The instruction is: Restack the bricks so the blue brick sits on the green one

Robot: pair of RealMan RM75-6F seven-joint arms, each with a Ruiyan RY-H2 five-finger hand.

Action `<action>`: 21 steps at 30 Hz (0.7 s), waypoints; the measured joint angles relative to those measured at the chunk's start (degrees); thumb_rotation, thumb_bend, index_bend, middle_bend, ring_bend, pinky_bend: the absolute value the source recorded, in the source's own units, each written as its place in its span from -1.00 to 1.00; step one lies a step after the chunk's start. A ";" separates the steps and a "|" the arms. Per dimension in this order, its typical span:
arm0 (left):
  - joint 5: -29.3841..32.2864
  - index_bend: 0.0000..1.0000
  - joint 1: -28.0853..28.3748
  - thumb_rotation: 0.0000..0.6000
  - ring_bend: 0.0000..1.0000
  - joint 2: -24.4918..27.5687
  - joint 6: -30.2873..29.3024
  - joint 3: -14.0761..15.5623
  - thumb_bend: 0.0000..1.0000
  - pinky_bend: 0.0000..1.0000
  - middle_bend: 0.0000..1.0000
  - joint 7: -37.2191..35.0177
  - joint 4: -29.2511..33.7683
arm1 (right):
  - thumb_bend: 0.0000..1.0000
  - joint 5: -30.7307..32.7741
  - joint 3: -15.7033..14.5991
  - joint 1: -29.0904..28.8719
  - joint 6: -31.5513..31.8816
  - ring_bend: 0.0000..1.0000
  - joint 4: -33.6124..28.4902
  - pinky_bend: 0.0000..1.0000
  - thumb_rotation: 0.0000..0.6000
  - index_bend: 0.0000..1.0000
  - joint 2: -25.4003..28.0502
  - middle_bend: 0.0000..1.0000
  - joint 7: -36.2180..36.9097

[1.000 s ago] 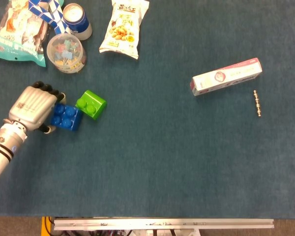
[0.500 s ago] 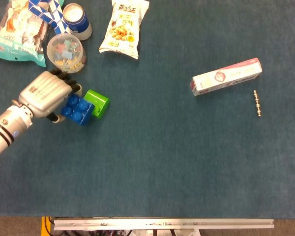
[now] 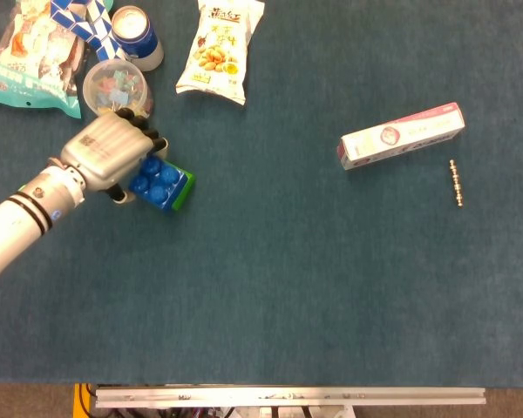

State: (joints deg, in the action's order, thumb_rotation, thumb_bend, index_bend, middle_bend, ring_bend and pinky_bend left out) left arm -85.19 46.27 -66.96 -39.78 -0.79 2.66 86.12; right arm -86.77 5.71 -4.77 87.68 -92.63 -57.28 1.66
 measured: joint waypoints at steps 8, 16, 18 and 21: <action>3.95 -0.01 1.41 1.00 -0.53 -1.14 2.29 -0.96 -0.54 -0.56 -0.29 1.98 -0.76 | -0.39 0.17 0.04 0.35 0.40 -0.49 0.57 -0.38 1.00 -0.26 0.09 -0.29 0.69; 6.35 -0.01 1.99 1.00 -0.53 -1.29 3.32 -0.82 -0.54 -0.56 -0.30 4.12 -0.50 | -0.39 0.19 0.05 0.69 0.83 -0.49 0.60 -0.38 1.00 -0.26 0.19 -0.29 0.88; 6.63 -0.01 2.00 1.00 -0.53 -1.19 3.25 -0.73 -0.54 -0.56 -0.30 4.48 -0.26 | -0.39 0.16 0.06 0.72 0.89 -0.49 0.57 -0.38 1.00 -0.26 0.22 -0.29 0.90; 6.89 -0.01 1.99 1.00 -0.53 -1.10 3.12 -0.52 -0.54 -0.56 -0.30 4.91 -0.05 | -0.39 0.18 0.10 0.77 0.97 -0.49 0.54 -0.38 1.00 -0.26 0.25 -0.29 0.82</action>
State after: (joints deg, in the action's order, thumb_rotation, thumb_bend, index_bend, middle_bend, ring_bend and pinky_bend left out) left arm -78.30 48.26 -68.06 -36.65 -1.31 7.57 86.06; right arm -86.59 5.81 -4.00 88.66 -92.09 -57.03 2.48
